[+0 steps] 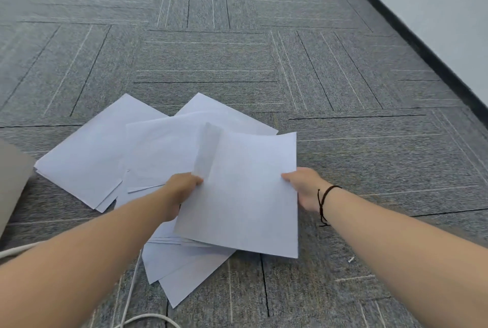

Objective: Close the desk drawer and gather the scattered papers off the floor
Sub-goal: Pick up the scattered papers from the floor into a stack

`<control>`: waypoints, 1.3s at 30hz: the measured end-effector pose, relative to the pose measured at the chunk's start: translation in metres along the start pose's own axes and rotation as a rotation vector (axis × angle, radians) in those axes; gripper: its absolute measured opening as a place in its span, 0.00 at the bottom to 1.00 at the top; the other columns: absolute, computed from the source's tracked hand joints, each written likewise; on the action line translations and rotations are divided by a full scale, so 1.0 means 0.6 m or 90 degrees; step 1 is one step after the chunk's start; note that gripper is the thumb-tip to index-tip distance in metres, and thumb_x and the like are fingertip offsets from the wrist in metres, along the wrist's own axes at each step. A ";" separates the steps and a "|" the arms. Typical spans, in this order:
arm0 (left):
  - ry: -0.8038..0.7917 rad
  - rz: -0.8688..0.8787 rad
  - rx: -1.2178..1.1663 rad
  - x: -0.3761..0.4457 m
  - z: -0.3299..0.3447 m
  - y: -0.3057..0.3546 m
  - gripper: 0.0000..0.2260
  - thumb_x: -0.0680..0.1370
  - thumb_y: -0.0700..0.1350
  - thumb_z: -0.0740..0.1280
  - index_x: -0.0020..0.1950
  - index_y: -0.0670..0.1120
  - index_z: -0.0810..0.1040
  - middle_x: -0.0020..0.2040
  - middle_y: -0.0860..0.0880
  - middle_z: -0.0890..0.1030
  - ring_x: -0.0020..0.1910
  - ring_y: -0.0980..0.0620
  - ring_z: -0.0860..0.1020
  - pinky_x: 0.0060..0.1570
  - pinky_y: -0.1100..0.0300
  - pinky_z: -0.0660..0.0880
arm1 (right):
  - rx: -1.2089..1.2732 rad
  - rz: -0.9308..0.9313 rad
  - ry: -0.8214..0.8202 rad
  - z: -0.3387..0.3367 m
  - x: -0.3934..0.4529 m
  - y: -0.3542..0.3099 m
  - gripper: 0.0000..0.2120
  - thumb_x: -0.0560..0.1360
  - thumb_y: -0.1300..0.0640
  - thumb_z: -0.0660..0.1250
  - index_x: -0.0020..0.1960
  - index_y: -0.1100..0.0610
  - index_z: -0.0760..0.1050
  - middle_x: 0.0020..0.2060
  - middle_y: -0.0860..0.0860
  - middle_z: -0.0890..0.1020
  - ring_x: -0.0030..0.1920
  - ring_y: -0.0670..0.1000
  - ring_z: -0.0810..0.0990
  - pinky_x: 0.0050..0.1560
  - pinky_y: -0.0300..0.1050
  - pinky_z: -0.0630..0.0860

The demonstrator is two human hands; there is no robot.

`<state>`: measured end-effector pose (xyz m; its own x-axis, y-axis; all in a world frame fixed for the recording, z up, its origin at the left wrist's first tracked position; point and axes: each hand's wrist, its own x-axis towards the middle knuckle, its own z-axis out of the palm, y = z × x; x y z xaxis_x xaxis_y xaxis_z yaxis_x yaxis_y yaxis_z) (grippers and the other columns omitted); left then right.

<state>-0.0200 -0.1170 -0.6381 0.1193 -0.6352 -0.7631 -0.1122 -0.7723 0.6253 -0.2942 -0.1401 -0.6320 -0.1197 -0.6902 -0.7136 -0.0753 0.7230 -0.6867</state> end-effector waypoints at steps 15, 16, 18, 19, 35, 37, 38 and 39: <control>0.103 0.110 -0.153 -0.005 -0.152 0.006 0.11 0.78 0.32 0.65 0.60 0.38 0.77 0.49 0.40 0.83 0.43 0.42 0.81 0.47 0.49 0.79 | -0.240 -0.116 0.059 0.119 0.022 -0.026 0.28 0.76 0.51 0.66 0.73 0.59 0.65 0.58 0.56 0.78 0.52 0.56 0.76 0.55 0.53 0.77; 0.109 0.110 -0.187 -0.004 -0.169 0.005 0.13 0.78 0.32 0.64 0.62 0.38 0.77 0.51 0.39 0.82 0.42 0.43 0.81 0.47 0.49 0.78 | -0.252 -0.118 0.069 0.120 0.024 -0.027 0.28 0.75 0.51 0.66 0.73 0.60 0.66 0.60 0.56 0.79 0.52 0.56 0.76 0.59 0.54 0.76; 0.118 0.100 -0.242 -0.003 -0.202 -0.005 0.12 0.77 0.31 0.65 0.59 0.40 0.78 0.54 0.40 0.82 0.40 0.44 0.83 0.46 0.48 0.78 | -0.293 -0.121 0.069 0.126 0.025 -0.026 0.28 0.74 0.51 0.68 0.71 0.60 0.68 0.62 0.56 0.78 0.55 0.56 0.76 0.62 0.54 0.74; 0.134 0.094 -0.261 -0.004 -0.218 -0.012 0.11 0.77 0.31 0.65 0.57 0.41 0.79 0.54 0.41 0.82 0.38 0.46 0.84 0.43 0.50 0.78 | -0.345 -0.140 0.061 0.133 0.020 -0.027 0.27 0.74 0.52 0.68 0.71 0.59 0.69 0.63 0.55 0.77 0.59 0.56 0.76 0.64 0.53 0.73; 0.161 0.008 -0.361 -0.016 -0.321 -0.057 0.12 0.82 0.35 0.57 0.61 0.46 0.75 0.52 0.44 0.81 0.55 0.41 0.78 0.59 0.44 0.71 | -0.919 -0.438 0.007 0.266 0.048 -0.056 0.30 0.71 0.56 0.65 0.73 0.52 0.66 0.75 0.56 0.62 0.74 0.58 0.63 0.70 0.54 0.66; 0.157 -0.003 -0.349 -0.018 -0.318 -0.057 0.10 0.82 0.35 0.58 0.57 0.46 0.76 0.52 0.44 0.82 0.50 0.42 0.80 0.55 0.45 0.72 | -1.128 -0.544 -0.096 0.272 0.058 -0.052 0.34 0.71 0.57 0.65 0.75 0.54 0.60 0.78 0.59 0.54 0.77 0.59 0.55 0.75 0.56 0.57; 0.154 -0.007 -0.343 -0.019 -0.316 -0.057 0.10 0.81 0.36 0.59 0.56 0.46 0.77 0.51 0.44 0.82 0.48 0.43 0.80 0.53 0.46 0.73 | -1.199 -0.580 -0.122 0.275 0.061 -0.050 0.34 0.71 0.59 0.65 0.75 0.55 0.59 0.76 0.63 0.57 0.75 0.61 0.59 0.74 0.57 0.58; 0.153 -0.009 -0.343 -0.019 -0.315 -0.057 0.09 0.81 0.36 0.59 0.55 0.45 0.77 0.51 0.43 0.82 0.48 0.43 0.81 0.50 0.46 0.74 | -1.252 -0.613 -0.121 0.279 0.063 -0.049 0.33 0.71 0.61 0.65 0.74 0.57 0.59 0.73 0.65 0.62 0.71 0.63 0.65 0.72 0.56 0.61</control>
<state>0.1689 -0.0856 -0.6200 0.3447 -0.5611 -0.7526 0.4004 -0.6372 0.6585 -0.1306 -0.1922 -0.6621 0.6206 -0.6597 -0.4239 -0.6720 -0.7260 0.1460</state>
